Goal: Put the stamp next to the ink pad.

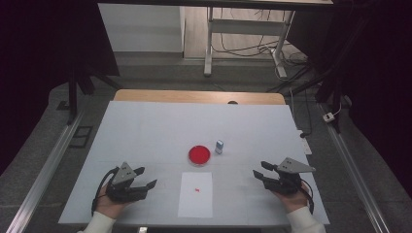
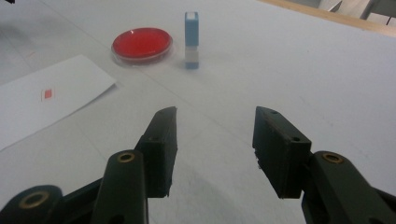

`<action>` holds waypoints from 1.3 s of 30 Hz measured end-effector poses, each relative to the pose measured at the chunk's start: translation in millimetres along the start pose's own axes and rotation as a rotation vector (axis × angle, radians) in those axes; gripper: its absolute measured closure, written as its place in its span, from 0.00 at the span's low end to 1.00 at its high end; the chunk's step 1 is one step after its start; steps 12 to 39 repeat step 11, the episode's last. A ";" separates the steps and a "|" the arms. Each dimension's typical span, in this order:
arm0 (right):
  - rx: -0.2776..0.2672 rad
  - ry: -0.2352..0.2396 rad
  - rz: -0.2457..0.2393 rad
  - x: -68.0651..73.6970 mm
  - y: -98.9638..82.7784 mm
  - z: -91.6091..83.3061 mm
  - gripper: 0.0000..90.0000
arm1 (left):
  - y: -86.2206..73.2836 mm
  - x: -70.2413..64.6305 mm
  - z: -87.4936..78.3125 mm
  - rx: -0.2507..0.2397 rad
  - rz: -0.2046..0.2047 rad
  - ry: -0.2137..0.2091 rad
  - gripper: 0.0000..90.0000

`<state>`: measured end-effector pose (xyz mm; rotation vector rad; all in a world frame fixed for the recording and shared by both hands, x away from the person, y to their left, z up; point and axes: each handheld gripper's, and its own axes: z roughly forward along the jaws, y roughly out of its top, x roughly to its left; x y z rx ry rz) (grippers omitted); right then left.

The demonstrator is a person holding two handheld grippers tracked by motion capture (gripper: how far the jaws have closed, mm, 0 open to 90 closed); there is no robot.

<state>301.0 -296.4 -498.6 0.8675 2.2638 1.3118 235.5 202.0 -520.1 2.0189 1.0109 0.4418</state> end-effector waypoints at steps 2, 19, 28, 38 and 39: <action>0.006 -0.008 0.001 -0.8 -2.3 -1.5 0.55 | 0.0 -0.2 0.1 0.001 0.001 0.000 0.38; 0.017 0.007 -0.020 1.6 -2.9 3.7 0.55 | -0.6 -0.3 0.0 0.000 0.002 0.003 0.38; 0.017 0.007 -0.020 1.6 -2.9 3.7 0.55 | -0.6 -0.3 0.0 0.000 0.002 0.003 0.38; 0.017 0.007 -0.020 1.6 -2.9 3.7 0.55 | -0.6 -0.3 0.0 0.000 0.002 0.003 0.38; 0.017 0.007 -0.020 1.6 -2.9 3.7 0.55 | -0.6 -0.3 0.0 0.000 0.002 0.003 0.38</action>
